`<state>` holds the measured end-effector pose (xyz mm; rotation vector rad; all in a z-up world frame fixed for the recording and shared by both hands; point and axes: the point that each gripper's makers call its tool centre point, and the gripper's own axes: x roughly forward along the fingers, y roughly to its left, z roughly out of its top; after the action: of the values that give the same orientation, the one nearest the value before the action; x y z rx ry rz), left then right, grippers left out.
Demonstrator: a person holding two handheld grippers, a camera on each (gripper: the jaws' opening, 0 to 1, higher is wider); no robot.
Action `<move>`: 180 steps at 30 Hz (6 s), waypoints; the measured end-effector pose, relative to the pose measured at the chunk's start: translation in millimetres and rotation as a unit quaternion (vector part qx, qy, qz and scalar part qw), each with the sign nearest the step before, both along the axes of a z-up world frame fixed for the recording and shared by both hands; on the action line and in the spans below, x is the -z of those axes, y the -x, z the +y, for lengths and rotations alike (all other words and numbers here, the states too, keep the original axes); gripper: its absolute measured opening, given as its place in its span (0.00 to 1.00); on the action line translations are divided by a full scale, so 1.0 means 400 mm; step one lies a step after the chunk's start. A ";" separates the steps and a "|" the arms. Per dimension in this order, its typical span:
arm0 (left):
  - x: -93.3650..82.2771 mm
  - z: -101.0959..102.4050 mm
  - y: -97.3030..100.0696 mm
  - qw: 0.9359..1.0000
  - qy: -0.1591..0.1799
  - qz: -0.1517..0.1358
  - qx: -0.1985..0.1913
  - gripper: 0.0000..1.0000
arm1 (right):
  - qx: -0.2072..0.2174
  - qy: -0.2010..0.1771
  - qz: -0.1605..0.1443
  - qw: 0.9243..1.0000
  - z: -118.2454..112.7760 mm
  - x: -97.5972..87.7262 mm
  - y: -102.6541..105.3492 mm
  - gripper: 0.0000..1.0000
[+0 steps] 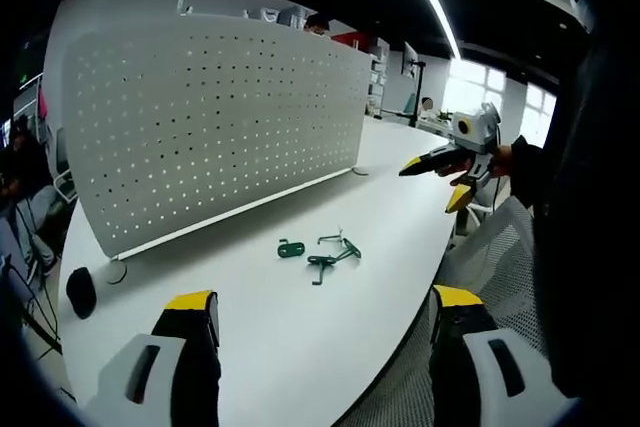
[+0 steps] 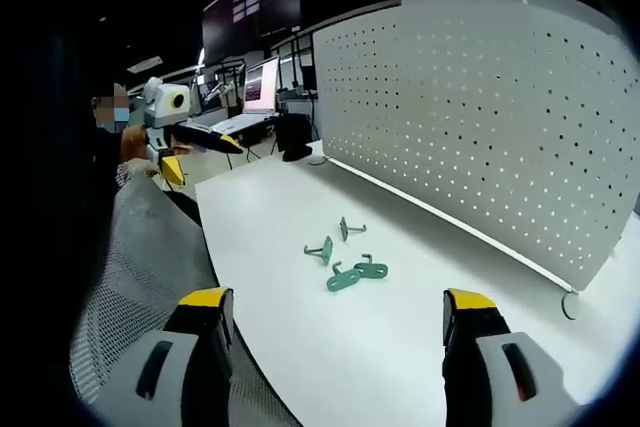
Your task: Insert the hook assembly into the mounting plate slot until the hook locks in place.
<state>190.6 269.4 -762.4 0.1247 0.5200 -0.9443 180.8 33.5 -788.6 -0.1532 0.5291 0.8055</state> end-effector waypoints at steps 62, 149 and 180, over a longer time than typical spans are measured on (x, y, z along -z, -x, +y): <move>0.045 -0.087 0.020 0.998 0.036 0.001 0.045 0.84 | -0.063 0.054 -0.008 0.997 0.152 -0.019 -0.067 0.76; 0.037 -0.103 0.026 0.996 0.067 -0.007 0.055 0.81 | -0.152 0.266 0.042 0.951 0.342 0.255 -0.225 0.02; 0.044 -0.107 0.017 0.998 0.037 -0.011 0.053 0.70 | -0.059 0.121 0.026 0.991 0.348 0.082 -0.229 0.01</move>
<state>183.7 226.8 -779.8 0.0973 0.4604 -1.0635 272.4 172.8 -821.4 -0.3902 0.6708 0.8609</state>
